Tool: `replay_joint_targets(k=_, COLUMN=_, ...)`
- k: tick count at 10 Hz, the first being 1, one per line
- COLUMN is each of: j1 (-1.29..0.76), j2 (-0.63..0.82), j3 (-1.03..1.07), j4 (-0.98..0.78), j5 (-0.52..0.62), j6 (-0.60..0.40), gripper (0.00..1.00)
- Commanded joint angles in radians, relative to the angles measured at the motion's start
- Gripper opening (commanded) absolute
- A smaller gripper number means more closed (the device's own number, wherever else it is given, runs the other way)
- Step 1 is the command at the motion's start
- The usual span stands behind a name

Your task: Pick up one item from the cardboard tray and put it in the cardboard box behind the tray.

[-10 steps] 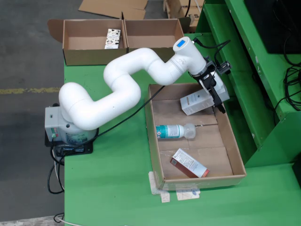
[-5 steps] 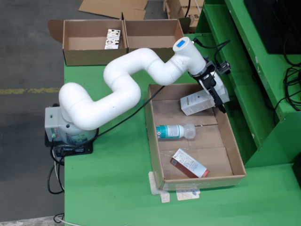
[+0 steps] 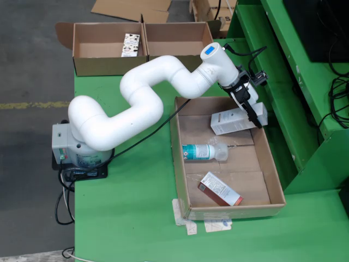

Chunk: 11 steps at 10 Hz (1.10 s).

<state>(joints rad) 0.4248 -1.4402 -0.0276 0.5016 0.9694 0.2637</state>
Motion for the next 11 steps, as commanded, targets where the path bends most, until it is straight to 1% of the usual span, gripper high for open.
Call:
replay_joint_targets(k=1, j1=-0.008, j2=0.032, j3=0.028, j4=0.012, j5=-0.012, j6=0.005, gripper=0.10)
replay_joint_targets(k=2, j1=-0.008, j2=0.032, j3=0.028, j4=0.012, j5=-0.012, j6=0.005, gripper=0.00)
replay_joint_targets(k=9, j1=-0.005, j2=0.046, j3=0.028, j4=0.012, j5=-0.012, j6=0.015, gripper=0.00)
replay_joint_targets(k=10, j1=0.002, j2=0.062, j3=0.028, j4=0.012, j5=-0.011, j6=0.022, gripper=0.00)
replay_joint_targets(k=11, j1=0.025, j2=0.153, j3=0.028, j4=0.011, j5=-0.012, j6=0.036, gripper=0.00)
